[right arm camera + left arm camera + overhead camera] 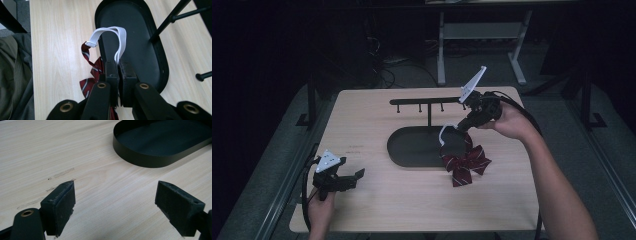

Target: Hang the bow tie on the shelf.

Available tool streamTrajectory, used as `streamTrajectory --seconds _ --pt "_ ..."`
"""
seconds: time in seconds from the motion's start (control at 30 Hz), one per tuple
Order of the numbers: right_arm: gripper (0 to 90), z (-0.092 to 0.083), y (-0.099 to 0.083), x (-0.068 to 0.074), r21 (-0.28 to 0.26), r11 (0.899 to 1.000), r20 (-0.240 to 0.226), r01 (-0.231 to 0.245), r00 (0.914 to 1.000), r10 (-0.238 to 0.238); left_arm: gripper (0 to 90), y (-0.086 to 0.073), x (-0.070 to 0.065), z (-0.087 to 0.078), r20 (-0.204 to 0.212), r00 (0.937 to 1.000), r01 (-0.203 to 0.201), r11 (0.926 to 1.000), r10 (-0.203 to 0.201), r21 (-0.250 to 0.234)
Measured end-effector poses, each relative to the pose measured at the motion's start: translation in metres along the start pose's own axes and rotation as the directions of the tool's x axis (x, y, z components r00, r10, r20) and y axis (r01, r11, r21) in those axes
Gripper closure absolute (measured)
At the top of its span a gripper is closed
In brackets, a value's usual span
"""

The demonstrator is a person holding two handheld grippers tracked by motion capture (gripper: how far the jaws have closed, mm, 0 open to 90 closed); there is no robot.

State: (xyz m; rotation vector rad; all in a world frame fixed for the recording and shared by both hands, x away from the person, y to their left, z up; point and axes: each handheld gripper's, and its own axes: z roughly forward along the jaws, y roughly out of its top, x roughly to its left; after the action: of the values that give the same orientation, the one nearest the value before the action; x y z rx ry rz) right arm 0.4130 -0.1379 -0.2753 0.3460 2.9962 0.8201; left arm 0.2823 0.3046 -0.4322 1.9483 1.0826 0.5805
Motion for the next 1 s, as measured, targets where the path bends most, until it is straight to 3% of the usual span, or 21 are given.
streamTrajectory --seconds 1.0 --pt "86.6 0.006 0.027 -0.017 0.005 1.0 -0.004 -0.008 1.0 0.008 16.3 0.0 0.0 0.0 0.001 0.9998 0.021 0.9997 -0.021 -0.009"
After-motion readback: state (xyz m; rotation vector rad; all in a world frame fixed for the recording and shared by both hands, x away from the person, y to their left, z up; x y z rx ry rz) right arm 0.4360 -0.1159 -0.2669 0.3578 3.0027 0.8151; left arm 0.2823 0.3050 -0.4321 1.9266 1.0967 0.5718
